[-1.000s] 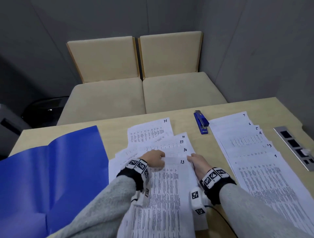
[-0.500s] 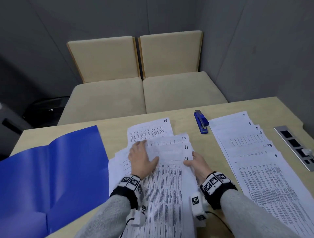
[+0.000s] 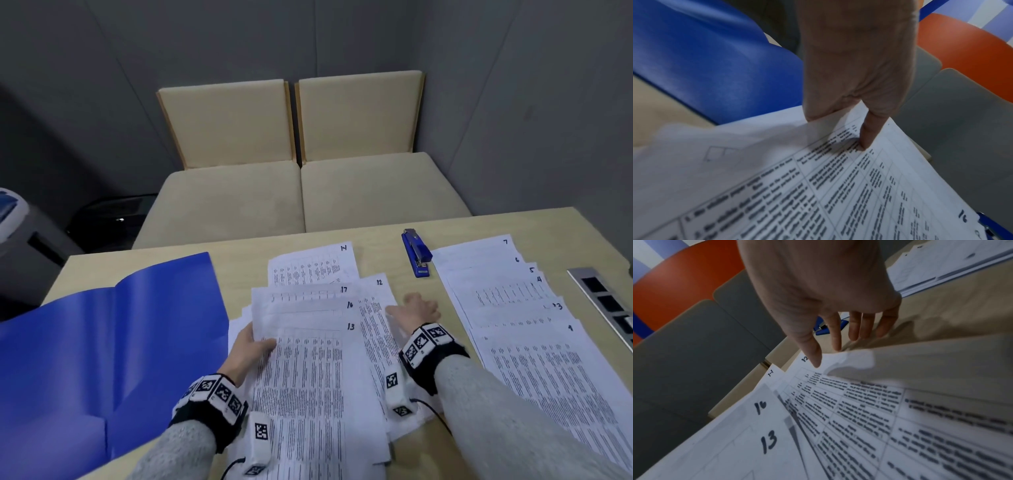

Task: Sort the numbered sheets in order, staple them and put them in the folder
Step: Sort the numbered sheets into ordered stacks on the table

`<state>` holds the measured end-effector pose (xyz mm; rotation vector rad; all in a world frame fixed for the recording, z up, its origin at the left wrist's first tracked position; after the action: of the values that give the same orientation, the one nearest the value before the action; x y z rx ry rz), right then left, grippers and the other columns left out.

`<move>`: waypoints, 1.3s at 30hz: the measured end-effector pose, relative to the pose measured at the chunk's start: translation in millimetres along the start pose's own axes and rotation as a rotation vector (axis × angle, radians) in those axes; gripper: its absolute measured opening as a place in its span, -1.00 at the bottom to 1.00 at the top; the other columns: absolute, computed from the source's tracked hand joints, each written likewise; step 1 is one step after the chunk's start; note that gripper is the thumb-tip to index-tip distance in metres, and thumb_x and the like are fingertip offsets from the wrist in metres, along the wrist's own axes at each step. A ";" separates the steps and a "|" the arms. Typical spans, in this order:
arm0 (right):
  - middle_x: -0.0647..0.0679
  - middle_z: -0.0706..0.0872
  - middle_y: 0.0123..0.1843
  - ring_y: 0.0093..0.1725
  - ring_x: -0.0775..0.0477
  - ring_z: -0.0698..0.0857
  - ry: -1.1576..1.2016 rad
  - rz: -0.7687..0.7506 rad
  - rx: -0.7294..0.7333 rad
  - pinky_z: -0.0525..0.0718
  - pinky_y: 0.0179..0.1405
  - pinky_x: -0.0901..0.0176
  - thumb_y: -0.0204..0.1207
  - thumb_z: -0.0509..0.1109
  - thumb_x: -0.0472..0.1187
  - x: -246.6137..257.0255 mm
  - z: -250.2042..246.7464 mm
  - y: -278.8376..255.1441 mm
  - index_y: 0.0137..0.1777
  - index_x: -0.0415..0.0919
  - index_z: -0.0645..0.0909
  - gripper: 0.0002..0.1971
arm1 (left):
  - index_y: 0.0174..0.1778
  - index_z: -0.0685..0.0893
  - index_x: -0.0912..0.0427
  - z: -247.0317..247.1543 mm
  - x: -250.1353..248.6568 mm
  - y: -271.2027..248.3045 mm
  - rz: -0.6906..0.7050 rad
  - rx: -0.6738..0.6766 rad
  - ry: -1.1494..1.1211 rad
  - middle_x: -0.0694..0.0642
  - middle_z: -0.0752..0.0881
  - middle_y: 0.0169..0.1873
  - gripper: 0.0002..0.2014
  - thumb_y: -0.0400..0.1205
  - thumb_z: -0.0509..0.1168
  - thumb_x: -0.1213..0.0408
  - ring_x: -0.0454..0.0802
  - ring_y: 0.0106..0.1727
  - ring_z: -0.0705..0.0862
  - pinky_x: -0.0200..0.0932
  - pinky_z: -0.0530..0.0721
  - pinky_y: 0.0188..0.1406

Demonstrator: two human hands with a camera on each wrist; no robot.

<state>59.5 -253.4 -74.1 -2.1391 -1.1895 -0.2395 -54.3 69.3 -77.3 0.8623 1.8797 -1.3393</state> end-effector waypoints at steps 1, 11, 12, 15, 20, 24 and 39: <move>-0.27 0.33 0.38 0.35 -0.31 0.33 -0.039 0.023 0.041 0.43 0.31 -0.13 0.41 0.41 -0.16 1.8 1.9 -1.4 0.18 -0.14 0.54 -0.66 | 0.24 0.55 0.31 -1.9 4.6 1.9 -0.012 -0.006 -0.007 0.42 0.73 0.04 -0.68 0.57 0.28 0.57 0.26 -0.08 0.71 0.14 0.67 0.01; -0.02 0.61 -0.20 -0.08 -0.21 0.66 0.254 -0.396 -0.107 0.53 -0.17 0.10 0.62 0.24 -0.27 19.7 -27.1 -31.5 -0.04 -0.25 0.48 -0.95 | 0.21 0.52 0.32 -8.4 15.4 4.7 -0.077 -0.090 -0.067 0.19 0.63 -0.38 -0.72 0.59 0.25 0.58 0.00 -0.56 0.52 -0.16 0.50 -0.58; -0.01 0.60 -0.22 -0.16 -0.17 0.63 0.298 -0.457 -0.183 0.49 -0.25 0.11 0.65 0.21 -0.26 23.5 -42.7 -39.5 0.00 -0.26 0.45 -0.94 | 0.21 0.52 0.32 -8.4 15.0 4.5 -0.080 -0.094 -0.073 0.20 0.62 -0.40 -0.72 0.59 0.24 0.59 -0.01 -0.58 0.50 -0.17 0.48 -0.62; 0.03 0.61 -0.25 -0.33 0.05 0.56 0.517 -0.619 -0.302 0.48 -0.39 0.21 0.67 0.20 -0.24 37.1 -93.6 -64.0 -0.01 -0.20 0.40 -0.95 | 0.23 0.52 0.34 -6.4 12.3 3.3 -0.067 -0.104 -0.077 0.21 0.65 -0.34 -0.70 0.58 0.24 0.60 0.00 -0.53 0.54 -0.17 0.51 -0.60; 0.13 0.57 -0.20 -0.36 0.44 0.53 0.919 -0.605 -0.575 0.43 -0.36 0.60 0.67 0.14 -0.32 44.4 -172.4 -81.4 0.08 -0.14 0.35 -0.91 | 0.20 0.51 0.37 0.0 4.3 -1.4 -0.060 -0.100 -0.092 0.17 0.63 -0.33 -0.72 0.59 0.20 0.64 -0.01 -0.47 0.54 -0.27 0.51 -0.63; 0.05 0.56 -0.19 -0.23 0.12 0.51 0.940 -0.396 -0.405 0.50 -0.32 0.48 0.65 0.11 -0.33 24.0 -146.1 -49.5 0.05 -0.12 0.43 -0.87 | 0.18 0.51 0.39 0.3 3.7 -1.5 -0.074 -0.120 -0.133 0.18 0.58 -0.43 -0.73 0.58 0.18 0.66 -0.04 -0.60 0.50 -0.28 0.45 -0.72; -0.14 0.64 0.05 -0.02 -0.12 0.59 0.260 -0.040 0.217 0.54 -0.04 0.16 0.62 0.16 -0.33 -36.7 70.7 -93.8 0.21 -0.28 0.53 -0.77 | 0.60 0.25 0.18 -7.2 47.1 37.1 -0.198 -0.069 -0.186 0.10 0.32 0.60 -0.19 0.47 0.06 -0.20 0.13 0.56 0.36 0.22 0.30 0.55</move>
<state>-48.1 -200.0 -100.9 -1.8355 -1.0562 -0.3763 -51.4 92.0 -133.2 0.5087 1.8894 -1.4108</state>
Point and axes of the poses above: each hand's wrist, its own y-axis towards the middle knuckle, its own z-axis out of the palm, x = y × z, the point moved 6 cm from there along y, towards the middle knuckle
